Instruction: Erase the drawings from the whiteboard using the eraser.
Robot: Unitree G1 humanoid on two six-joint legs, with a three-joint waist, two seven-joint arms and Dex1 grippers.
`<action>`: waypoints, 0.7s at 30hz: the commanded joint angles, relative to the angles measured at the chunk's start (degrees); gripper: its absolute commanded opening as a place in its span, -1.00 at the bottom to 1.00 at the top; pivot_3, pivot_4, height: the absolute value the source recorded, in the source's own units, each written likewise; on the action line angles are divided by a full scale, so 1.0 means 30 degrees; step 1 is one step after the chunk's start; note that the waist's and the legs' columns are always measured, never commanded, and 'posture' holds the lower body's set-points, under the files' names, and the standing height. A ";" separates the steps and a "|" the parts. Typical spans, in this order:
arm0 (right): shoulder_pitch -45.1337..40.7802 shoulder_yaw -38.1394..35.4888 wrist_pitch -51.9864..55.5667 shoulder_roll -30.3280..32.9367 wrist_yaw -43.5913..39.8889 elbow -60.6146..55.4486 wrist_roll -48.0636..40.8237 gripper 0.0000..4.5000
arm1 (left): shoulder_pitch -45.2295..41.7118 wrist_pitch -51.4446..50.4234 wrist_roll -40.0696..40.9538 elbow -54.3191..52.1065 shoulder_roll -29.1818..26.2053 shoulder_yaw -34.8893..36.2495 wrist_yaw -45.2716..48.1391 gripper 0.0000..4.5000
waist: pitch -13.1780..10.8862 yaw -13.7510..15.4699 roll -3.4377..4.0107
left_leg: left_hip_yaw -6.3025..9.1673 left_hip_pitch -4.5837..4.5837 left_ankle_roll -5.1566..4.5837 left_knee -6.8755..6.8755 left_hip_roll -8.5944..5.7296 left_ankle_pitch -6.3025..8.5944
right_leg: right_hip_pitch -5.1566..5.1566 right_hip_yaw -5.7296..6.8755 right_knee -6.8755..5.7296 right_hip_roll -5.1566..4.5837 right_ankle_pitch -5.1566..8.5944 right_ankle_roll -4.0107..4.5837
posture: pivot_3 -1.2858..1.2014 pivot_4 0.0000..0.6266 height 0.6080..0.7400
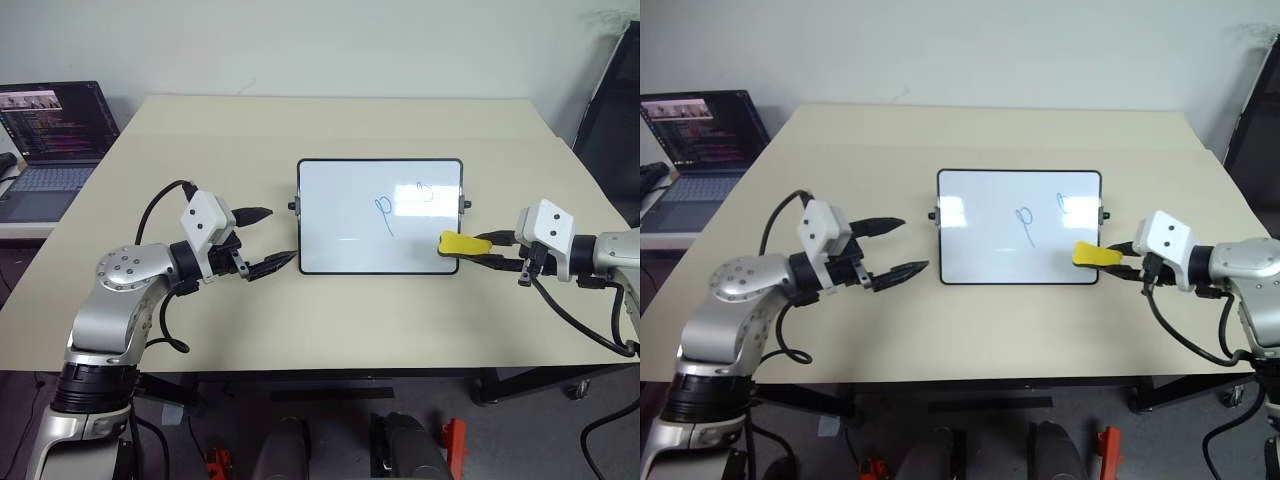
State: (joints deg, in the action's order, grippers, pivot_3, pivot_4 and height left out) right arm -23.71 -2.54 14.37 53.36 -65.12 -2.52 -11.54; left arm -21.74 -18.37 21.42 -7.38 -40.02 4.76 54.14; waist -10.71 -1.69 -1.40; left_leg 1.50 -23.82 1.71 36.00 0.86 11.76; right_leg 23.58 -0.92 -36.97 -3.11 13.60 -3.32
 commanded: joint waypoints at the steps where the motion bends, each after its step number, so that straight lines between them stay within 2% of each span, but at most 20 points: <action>1: -0.0610 -0.0250 0.0064 -0.0021 -0.0063 -0.0685 -0.0551 -0.53 | -0.0228 0.0132 0.0148 -0.0623 -0.0176 0.0272 -0.0047 1.00 | 0.0000 0.0000 0.0000 | 0.0001 0.0000 0.0000 0.0002 0.0000 0.0000 | -0.0001 0.0000 -0.0001 0.0000 0.0000 0.0000 | 0.03 -0.52 1.00; 15: -0.1583 0.0075 0.0224 -0.0395 0.0184 -0.0754 -0.0966 -0.53 | -0.0278 0.0252 0.0144 -0.0461 -0.0040 0.0195 -0.0012 1.00 | 0.0000 -0.0010 0.0001 | 0.0003 0.0003 0.0000 0.0018 -0.0001 0.0000 | -0.0011 -0.0002 -0.0012 0.0000 -0.0006 -0.0005 | 0.03 -0.52 1.00; 18: -0.3663 0.0577 0.0156 -0.2539 0.1629 -0.0196 -0.1007 -0.53 | -0.0314 0.0316 0.0094 -0.0325 -0.0025 0.0192 -0.0013 1.00 | 0.0000 -0.0148 0.0001 | -0.0003 0.0021 0.0000 0.0022 0.0003 -0.0001 | -0.0013 -0.0010 -0.0033 0.0004 -0.0007 -0.0003 | 0.03 -0.52 1.00; 21: -0.5899 0.2300 -0.0134 -0.5387 0.3786 0.1126 0.0789 -0.53 | -0.0230 0.0376 0.0013 -0.0350 0.0139 0.0075 -0.0135 1.00 | 0.0001 -0.0277 0.0001 | -0.0002 0.0052 0.0002 0.0019 0.0017 -0.0005 | -0.0019 -0.0017 -0.0054 0.0025 -0.0024 0.0018 | 0.03 -0.52 1.00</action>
State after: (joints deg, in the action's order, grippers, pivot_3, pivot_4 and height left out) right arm -39.75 2.85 14.87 38.46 -56.63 0.33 -10.91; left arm -22.10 -18.17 21.33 -7.25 -39.60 4.34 54.17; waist -10.71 -2.53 -1.40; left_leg 1.52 -23.64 1.72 36.05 0.93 11.74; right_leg 23.51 -0.95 -37.15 -3.02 13.53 -3.26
